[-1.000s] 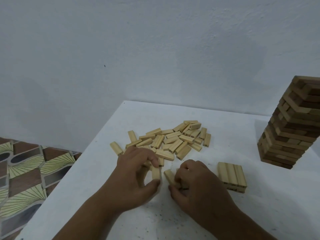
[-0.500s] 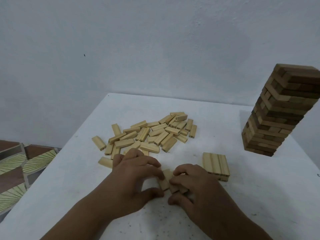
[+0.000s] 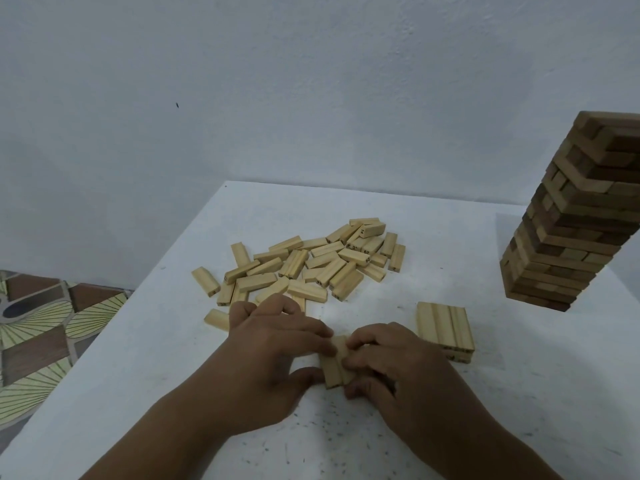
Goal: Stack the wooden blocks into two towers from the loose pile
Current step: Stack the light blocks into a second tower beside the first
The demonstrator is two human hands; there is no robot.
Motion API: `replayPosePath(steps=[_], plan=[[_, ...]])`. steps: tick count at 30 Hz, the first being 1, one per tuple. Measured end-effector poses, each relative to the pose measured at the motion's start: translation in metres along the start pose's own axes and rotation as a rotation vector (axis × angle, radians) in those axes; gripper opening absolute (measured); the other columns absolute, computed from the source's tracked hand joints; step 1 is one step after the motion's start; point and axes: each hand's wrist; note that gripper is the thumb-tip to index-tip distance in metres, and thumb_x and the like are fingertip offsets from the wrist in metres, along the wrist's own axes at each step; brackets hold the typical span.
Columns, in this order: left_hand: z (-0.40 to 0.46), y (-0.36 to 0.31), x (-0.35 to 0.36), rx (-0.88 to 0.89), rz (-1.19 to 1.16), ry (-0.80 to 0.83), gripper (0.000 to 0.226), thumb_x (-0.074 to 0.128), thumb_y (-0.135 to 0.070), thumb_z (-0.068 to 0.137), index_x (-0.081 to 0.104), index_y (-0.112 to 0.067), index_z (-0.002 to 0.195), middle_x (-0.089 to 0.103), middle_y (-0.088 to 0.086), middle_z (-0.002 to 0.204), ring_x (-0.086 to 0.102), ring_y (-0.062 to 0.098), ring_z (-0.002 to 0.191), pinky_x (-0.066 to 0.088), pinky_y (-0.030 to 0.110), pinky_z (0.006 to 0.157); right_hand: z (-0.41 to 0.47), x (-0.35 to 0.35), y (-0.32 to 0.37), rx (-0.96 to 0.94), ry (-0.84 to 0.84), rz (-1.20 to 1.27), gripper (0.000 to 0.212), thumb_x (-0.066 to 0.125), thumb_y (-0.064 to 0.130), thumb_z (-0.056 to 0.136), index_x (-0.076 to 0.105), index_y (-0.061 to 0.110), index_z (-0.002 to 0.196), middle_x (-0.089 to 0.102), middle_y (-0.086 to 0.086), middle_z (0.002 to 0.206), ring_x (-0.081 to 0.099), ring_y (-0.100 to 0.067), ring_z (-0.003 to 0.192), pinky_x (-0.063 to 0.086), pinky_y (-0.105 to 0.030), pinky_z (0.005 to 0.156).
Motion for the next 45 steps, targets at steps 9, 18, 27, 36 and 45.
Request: replayPosePath(steps=[9, 18, 27, 36, 45], plan=[[0.0, 0.001, -0.001, 0.014, -0.01, 0.013, 0.03, 0.074, -0.05, 0.076, 0.07, -0.041, 0.104, 0.062, -0.033, 0.113, 0.05, -0.002, 0.109, 0.035, 0.04, 0.076, 0.004, 0.001, 0.0, -0.041, -0.027, 0.021, 0.01, 0.072, 0.027, 0.07, 0.076, 0.024, 0.079, 0.066, 0.013, 0.094, 0.061, -0.005, 0.084, 0.055, -0.022, 0.068], [0.0, -0.001, -0.005, -0.007, 0.004, 0.019, 0.026, 0.077, -0.049, 0.073, 0.069, -0.042, 0.097, 0.061, -0.031, 0.107, 0.051, 0.001, 0.107, 0.035, 0.044, 0.077, 0.002, 0.004, 0.011, 0.005, -0.035, 0.019, 0.038, 0.063, 0.062, 0.072, 0.067, 0.029, 0.09, 0.06, 0.018, 0.097, 0.054, -0.002, 0.089, 0.05, -0.019, 0.071], [0.0, -0.005, -0.012, -0.007, -0.077, 0.073, 0.027, 0.068, -0.03, 0.065, 0.066, -0.037, 0.091, 0.051, -0.031, 0.132, 0.034, 0.005, 0.135, 0.017, 0.025, 0.1, 0.003, 0.001, 0.021, 0.009, -0.01, 0.116, 0.03, 0.066, 0.034, 0.069, 0.042, 0.031, 0.087, 0.046, 0.015, 0.099, 0.052, -0.012, 0.091, 0.048, -0.028, 0.067], [0.001, -0.006, -0.012, -0.02, -0.118, 0.059, 0.025, 0.073, -0.034, 0.065, 0.064, -0.036, 0.088, 0.061, -0.028, 0.111, 0.05, 0.001, 0.118, 0.036, 0.048, 0.084, -0.001, -0.006, 0.013, 0.022, 0.001, -0.122, 0.038, 0.061, 0.05, 0.066, 0.041, 0.037, 0.096, 0.043, 0.023, 0.097, 0.042, -0.004, 0.094, 0.038, -0.022, 0.084], [0.001, -0.017, -0.012, -0.127, -0.287, -0.046, 0.057, 0.084, -0.038, 0.063, 0.044, -0.044, 0.103, 0.062, -0.025, 0.117, 0.054, 0.008, 0.119, 0.038, 0.041, 0.095, -0.001, -0.018, 0.011, 0.1, -0.05, -0.092, 0.039, 0.064, 0.051, 0.066, 0.039, 0.04, 0.094, 0.041, 0.027, 0.089, 0.037, 0.001, 0.099, 0.035, -0.017, 0.076]])
Point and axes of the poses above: each hand's wrist, its own z-axis towards the middle knuckle, its own x-axis out of the palm, y = z × x
